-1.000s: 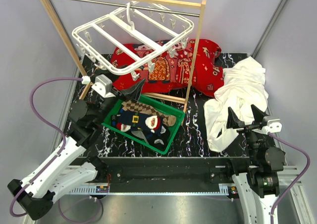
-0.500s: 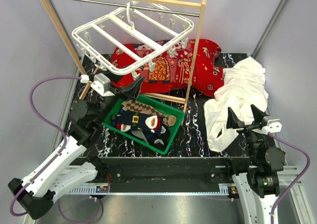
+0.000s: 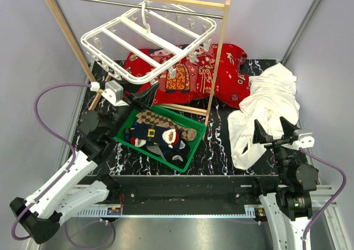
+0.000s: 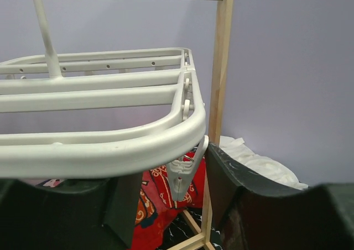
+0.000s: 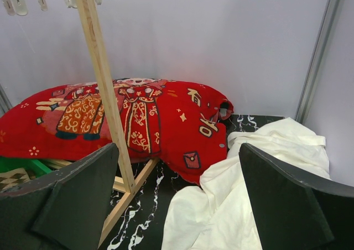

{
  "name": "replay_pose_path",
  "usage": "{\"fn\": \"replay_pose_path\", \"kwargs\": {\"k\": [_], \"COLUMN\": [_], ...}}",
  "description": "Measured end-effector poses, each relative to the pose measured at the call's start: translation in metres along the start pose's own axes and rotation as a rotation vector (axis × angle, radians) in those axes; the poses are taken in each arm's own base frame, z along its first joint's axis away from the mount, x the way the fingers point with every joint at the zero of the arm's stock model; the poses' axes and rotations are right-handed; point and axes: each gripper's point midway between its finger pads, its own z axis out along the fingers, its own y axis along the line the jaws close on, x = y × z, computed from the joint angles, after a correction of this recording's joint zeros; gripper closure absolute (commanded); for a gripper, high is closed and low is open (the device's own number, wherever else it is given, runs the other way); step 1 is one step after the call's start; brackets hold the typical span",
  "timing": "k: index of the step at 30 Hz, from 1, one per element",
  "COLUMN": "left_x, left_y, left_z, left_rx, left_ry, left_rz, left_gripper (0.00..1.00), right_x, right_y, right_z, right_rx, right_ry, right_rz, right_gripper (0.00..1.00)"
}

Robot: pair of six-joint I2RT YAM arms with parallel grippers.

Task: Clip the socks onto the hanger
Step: Open the clamp at the hanger, then pick up the sock from the bin.

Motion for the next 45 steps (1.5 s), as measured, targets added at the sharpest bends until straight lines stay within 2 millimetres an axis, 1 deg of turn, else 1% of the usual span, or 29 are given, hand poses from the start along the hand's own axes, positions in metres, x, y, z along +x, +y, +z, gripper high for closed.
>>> {"fn": "replay_pose_path", "kwargs": {"k": [1, 4, 5, 11, 12, 15, 18, 19, 20, 23, 26, 29, 33, 35, 37, 39, 42, 45], "left_x": [0.000, 0.001, 0.001, 0.002, 0.002, 0.004, 0.007, 0.007, 0.008, 0.009, 0.013, 0.017, 0.024, 0.029, 0.033, 0.036, 0.040, 0.043], "left_y": [0.000, 0.000, 0.000, 0.001, 0.001, 0.002, 0.004, 0.005, 0.007, 0.010, 0.013, 0.018, 0.023, 0.025, 0.026, 0.027, 0.028, 0.028], "left_z": [0.000, 0.000, 0.000, -0.001, -0.001, -0.001, -0.003, -0.004, -0.004, -0.007, -0.009, -0.012, -0.015, -0.017, -0.018, -0.020, -0.021, -0.023], "left_rx": [0.000, -0.001, -0.001, -0.007, -0.009, -0.016, -0.030, -0.037, -0.046, -0.074, -0.099, -0.133, -0.174, -0.192, -0.204, -0.214, -0.221, -0.227], "left_ry": [0.000, 0.003, 0.003, 0.008, 0.009, 0.016, 0.030, 0.035, 0.038, 0.048, 0.063, 0.083, 0.109, 0.125, 0.140, 0.153, 0.168, 0.181], "left_rz": [-0.001, -0.005, -0.007, -0.010, -0.012, -0.015, -0.021, -0.027, -0.031, -0.051, -0.074, -0.103, -0.132, -0.144, -0.154, -0.160, -0.166, -0.172], "left_gripper": [0.56, 0.62, 0.65, 0.77, 0.81, 0.88, 0.92, 0.97, 1.00, 1.00, 1.00, 1.00, 1.00, 1.00, 1.00, 1.00, 1.00, 1.00], "right_x": [0.000, 0.000, 0.000, 0.001, 0.001, 0.004, 0.008, 0.011, 0.017, 0.038, 0.064, 0.092, 0.129, 0.147, 0.161, 0.173, 0.185, 0.201], "right_y": [0.000, 0.000, 0.000, 0.004, 0.007, 0.018, 0.034, 0.041, 0.046, 0.061, 0.076, 0.089, 0.098, 0.106, 0.119, 0.139, 0.177, 0.208], "right_z": [0.000, 0.000, 0.000, 0.000, 0.001, 0.008, 0.021, 0.026, 0.031, 0.046, 0.053, 0.056, 0.059, 0.060, 0.057, 0.051, 0.040, 0.025], "right_rx": [0.000, 0.000, 0.000, -0.018, -0.031, -0.088, -0.166, -0.193, -0.214, -0.270, -0.332, -0.382, -0.379, -0.380, -0.405, -0.444, -0.525, -0.566], "right_ry": [0.000, 0.000, 0.000, 0.009, 0.021, 0.093, 0.187, 0.230, 0.276, 0.425, 0.573, 0.709, 0.855, 0.916, 0.965, 1.006, 1.029, 1.013], "right_rz": [0.000, 0.000, 0.000, 0.020, 0.025, 0.050, 0.100, 0.126, 0.155, 0.244, 0.321, 0.408, 0.510, 0.544, 0.564, 0.571, 0.578, 0.614], "right_gripper": [0.00, 0.00, 0.00, 0.00, 0.00, 0.00, 0.00, 0.00, 0.00, 0.00, 0.00, 0.00, 0.00, 0.00, 0.00, 0.00, 0.00, 0.00]}}
